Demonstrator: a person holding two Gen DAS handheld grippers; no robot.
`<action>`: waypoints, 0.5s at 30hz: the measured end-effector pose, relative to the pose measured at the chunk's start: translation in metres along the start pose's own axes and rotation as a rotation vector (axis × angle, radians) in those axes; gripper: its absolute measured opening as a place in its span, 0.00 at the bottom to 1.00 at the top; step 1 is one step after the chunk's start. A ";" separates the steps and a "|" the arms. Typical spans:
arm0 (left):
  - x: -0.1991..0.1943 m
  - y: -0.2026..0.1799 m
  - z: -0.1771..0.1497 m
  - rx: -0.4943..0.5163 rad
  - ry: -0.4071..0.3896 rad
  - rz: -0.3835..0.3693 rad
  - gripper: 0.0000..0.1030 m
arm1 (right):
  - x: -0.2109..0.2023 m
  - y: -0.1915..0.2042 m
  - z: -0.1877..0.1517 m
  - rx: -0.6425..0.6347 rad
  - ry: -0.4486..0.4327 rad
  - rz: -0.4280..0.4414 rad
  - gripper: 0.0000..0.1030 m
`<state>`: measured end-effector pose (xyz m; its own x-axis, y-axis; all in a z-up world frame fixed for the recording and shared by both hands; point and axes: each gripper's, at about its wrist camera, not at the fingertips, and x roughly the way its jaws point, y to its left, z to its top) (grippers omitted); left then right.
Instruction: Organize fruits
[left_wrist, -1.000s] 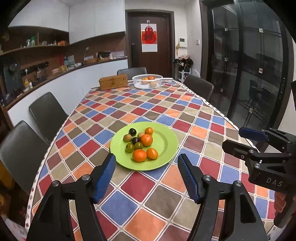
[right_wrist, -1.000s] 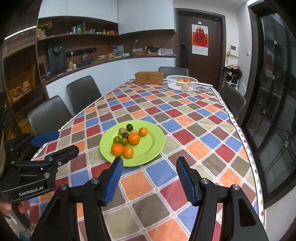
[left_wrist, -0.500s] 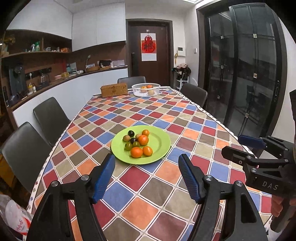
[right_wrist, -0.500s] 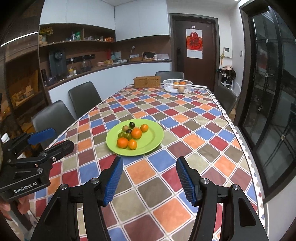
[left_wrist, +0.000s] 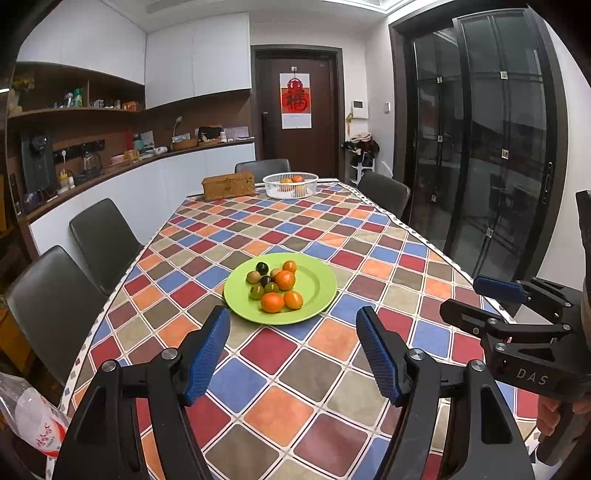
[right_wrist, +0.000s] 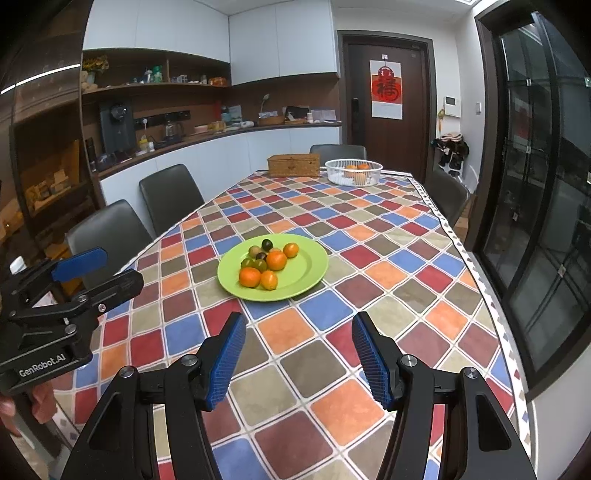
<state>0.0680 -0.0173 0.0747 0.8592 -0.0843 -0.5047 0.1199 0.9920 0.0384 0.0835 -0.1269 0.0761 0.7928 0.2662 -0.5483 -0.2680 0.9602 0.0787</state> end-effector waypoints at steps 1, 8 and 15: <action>0.000 0.000 0.000 0.000 0.000 0.000 0.68 | -0.002 0.000 -0.001 -0.001 -0.003 -0.003 0.59; -0.007 -0.001 -0.002 -0.002 -0.009 0.003 0.70 | -0.010 0.004 0.000 -0.008 -0.014 -0.006 0.59; -0.008 -0.001 -0.002 -0.003 -0.009 0.003 0.77 | -0.015 0.005 0.000 -0.016 -0.027 -0.016 0.59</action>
<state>0.0598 -0.0173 0.0774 0.8639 -0.0817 -0.4970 0.1153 0.9926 0.0372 0.0701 -0.1263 0.0852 0.8115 0.2528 -0.5268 -0.2632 0.9631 0.0568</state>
